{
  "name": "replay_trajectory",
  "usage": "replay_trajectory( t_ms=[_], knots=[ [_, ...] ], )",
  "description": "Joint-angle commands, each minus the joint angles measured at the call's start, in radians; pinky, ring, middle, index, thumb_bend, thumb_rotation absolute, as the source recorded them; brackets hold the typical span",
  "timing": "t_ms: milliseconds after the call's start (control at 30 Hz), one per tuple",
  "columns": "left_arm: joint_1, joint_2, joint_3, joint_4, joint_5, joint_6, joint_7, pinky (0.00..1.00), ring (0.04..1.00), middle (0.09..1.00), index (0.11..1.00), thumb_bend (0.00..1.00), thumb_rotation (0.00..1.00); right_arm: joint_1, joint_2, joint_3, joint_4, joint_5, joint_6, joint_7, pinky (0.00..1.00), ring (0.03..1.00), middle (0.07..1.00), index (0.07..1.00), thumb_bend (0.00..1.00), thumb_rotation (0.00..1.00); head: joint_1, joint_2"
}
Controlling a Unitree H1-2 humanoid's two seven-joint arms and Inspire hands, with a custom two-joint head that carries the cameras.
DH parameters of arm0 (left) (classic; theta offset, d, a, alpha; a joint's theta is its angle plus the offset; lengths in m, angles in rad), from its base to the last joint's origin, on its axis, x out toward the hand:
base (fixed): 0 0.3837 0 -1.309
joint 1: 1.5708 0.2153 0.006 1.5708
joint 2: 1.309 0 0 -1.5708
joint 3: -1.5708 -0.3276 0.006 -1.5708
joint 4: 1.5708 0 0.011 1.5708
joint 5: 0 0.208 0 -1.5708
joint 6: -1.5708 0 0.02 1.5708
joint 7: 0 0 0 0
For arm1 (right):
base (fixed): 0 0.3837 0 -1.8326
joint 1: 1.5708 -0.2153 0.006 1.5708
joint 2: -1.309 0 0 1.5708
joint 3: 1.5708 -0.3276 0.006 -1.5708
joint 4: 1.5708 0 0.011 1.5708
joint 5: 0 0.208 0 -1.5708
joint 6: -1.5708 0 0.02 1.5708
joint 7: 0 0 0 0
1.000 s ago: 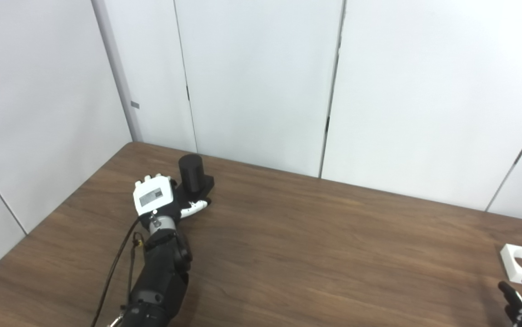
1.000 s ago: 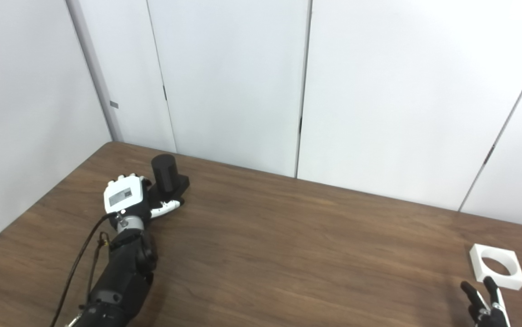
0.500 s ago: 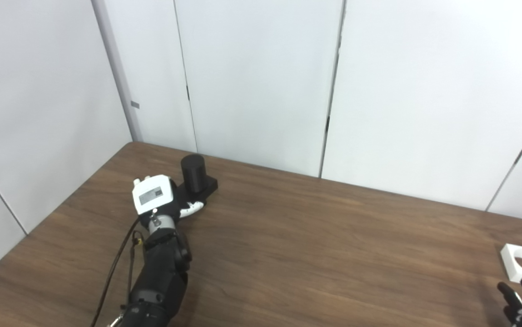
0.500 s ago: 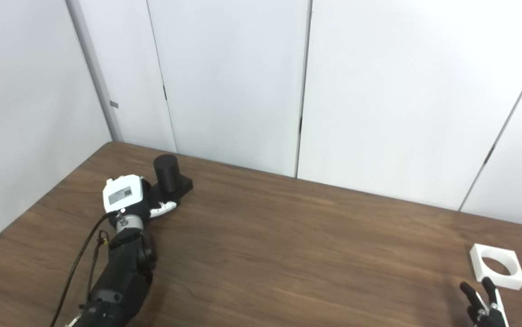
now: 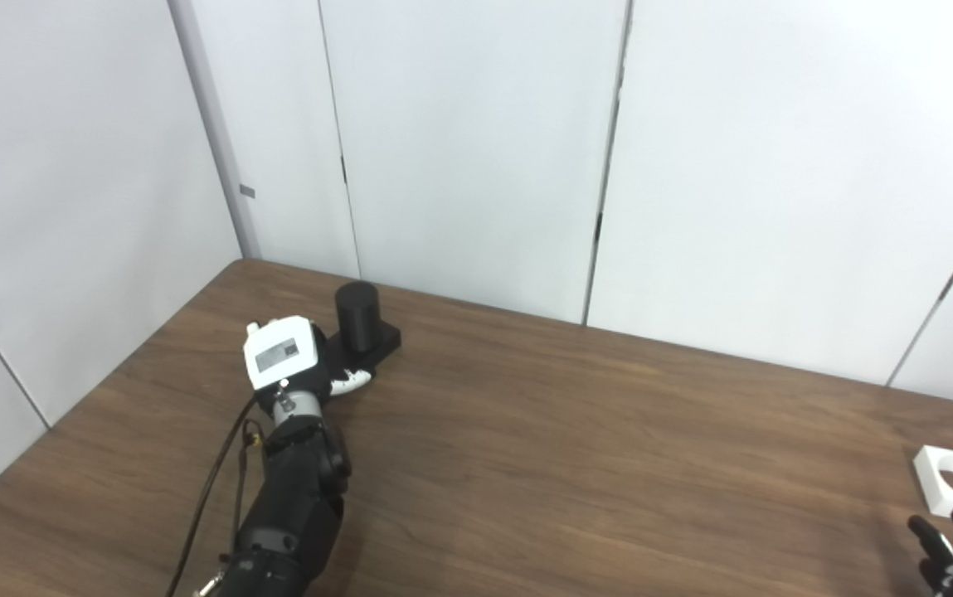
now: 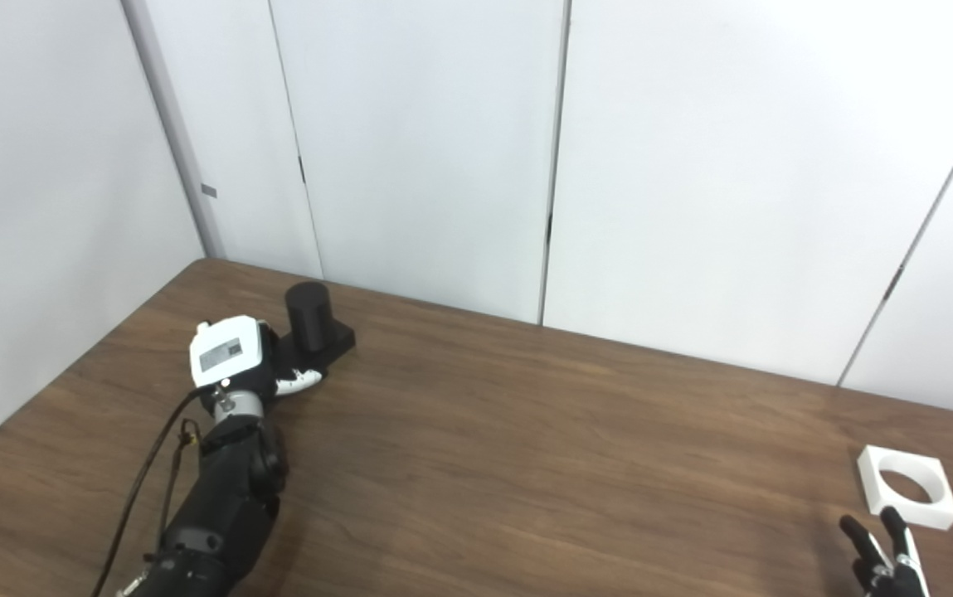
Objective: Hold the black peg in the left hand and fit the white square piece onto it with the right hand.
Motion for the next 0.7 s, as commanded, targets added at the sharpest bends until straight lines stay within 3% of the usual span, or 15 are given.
replay_trajectory(
  t_ms=[0,267,400,500,667],
  knots=[
    [-0.005,0.026,-0.017,-0.032,-0.052,-0.033,0.055,0.95,0.881,0.788,0.485,0.53,0.06,0.049,0.015,0.009,0.037,0.001,-0.004,-0.001,1.00,0.978,0.912,1.000,0.63,1.00,0.001,0.000],
    [0.011,0.063,-0.080,-0.027,-0.185,-0.078,0.106,0.79,0.823,0.746,0.483,0.52,0.05,0.044,0.017,0.011,0.044,-0.012,-0.007,-0.007,1.00,0.976,0.910,1.000,0.65,1.00,-0.005,0.002],
    [0.029,0.077,-0.108,-0.071,-0.249,-0.101,0.070,0.74,0.790,0.740,0.484,0.52,0.05,0.042,0.024,0.013,0.039,-0.030,-0.003,-0.018,1.00,0.966,0.899,1.000,0.63,1.00,-0.020,0.005],
    [0.062,0.074,-0.131,-0.142,-0.281,-0.089,0.041,0.71,0.776,0.739,0.484,0.52,0.05,0.039,0.031,0.013,0.035,-0.024,0.001,-0.017,1.00,0.958,0.893,1.000,0.58,1.00,-0.034,0.009],
    [0.135,0.070,-0.179,-0.281,-0.331,-0.111,-0.025,0.68,0.769,0.750,0.484,0.51,0.04,0.043,0.035,0.018,0.012,-0.054,0.025,-0.028,1.00,0.965,0.903,1.000,0.60,1.00,-0.066,0.025]
  ],
)
